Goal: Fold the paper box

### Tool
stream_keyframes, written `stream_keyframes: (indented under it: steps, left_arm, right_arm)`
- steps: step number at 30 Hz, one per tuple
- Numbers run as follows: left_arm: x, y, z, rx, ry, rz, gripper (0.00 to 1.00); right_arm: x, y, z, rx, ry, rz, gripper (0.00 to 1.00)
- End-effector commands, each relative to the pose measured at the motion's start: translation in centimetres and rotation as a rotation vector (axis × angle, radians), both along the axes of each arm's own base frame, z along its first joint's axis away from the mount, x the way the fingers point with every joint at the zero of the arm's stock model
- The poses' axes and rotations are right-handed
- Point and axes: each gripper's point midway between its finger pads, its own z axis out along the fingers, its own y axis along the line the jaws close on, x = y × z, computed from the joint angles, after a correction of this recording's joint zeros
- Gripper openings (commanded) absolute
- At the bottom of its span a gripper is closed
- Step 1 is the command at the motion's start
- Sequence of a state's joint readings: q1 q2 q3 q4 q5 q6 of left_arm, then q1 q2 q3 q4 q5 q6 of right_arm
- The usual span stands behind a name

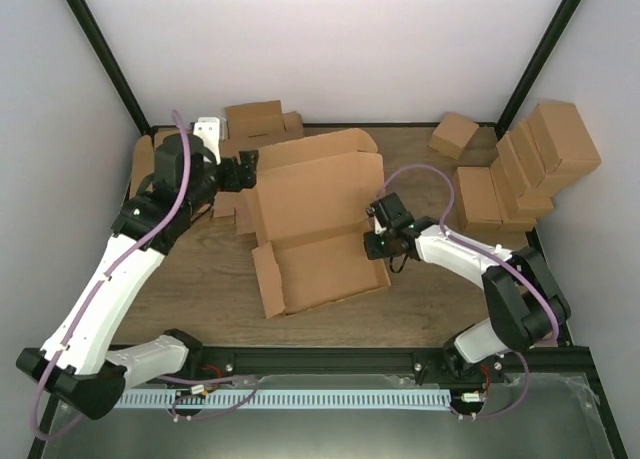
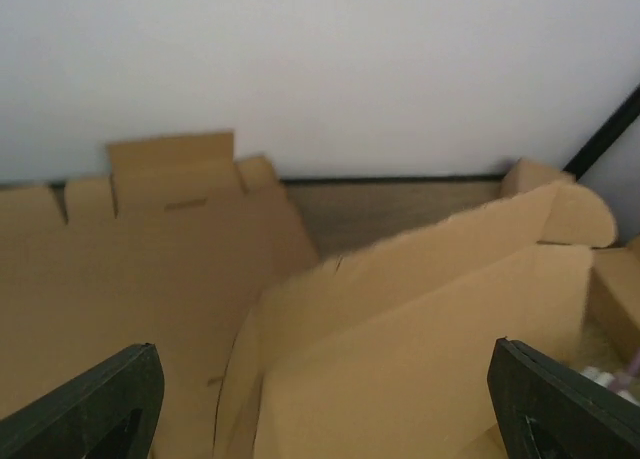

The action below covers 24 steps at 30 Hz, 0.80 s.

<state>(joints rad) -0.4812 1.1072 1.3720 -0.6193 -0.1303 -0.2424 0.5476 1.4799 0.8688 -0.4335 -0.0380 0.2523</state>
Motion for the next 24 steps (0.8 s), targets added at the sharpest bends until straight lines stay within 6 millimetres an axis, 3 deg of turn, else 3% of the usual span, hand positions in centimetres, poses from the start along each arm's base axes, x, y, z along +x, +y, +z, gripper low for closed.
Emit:
stream_keyframes:
  steps: [1, 6, 11, 16, 24]
  left_arm:
    - [1.2, 2.7, -4.8, -0.027, 0.178, 0.082, 0.93]
    - [0.7, 4.4, -9.5, -0.073, 0.312, 0.077, 0.94]
    - [-1.0, 2.7, -15.3, -0.150, 0.475, -0.011, 0.93]
    - [-2.5, 2.5, -20.5, -0.245, 0.577, -0.018, 0.83]
    - [-4.3, 2.2, -24.5, -0.393, 0.612, -0.004, 0.67]
  right_arm:
    - [2.0, -0.4, 0.8, 0.109, -0.059, -0.256, 0.01]
    - [2.8, -1.0, -0.7, 0.083, -0.048, -0.330, 0.01]
    - [3.4, -2.0, -0.5, 0.060, -0.109, -0.354, 0.01]
    - [3.7, -3.1, 0.2, 0.015, -0.160, -0.375, 0.01]
    - [3.6, -3.6, 0.2, -0.025, -0.168, -0.361, 0.01]
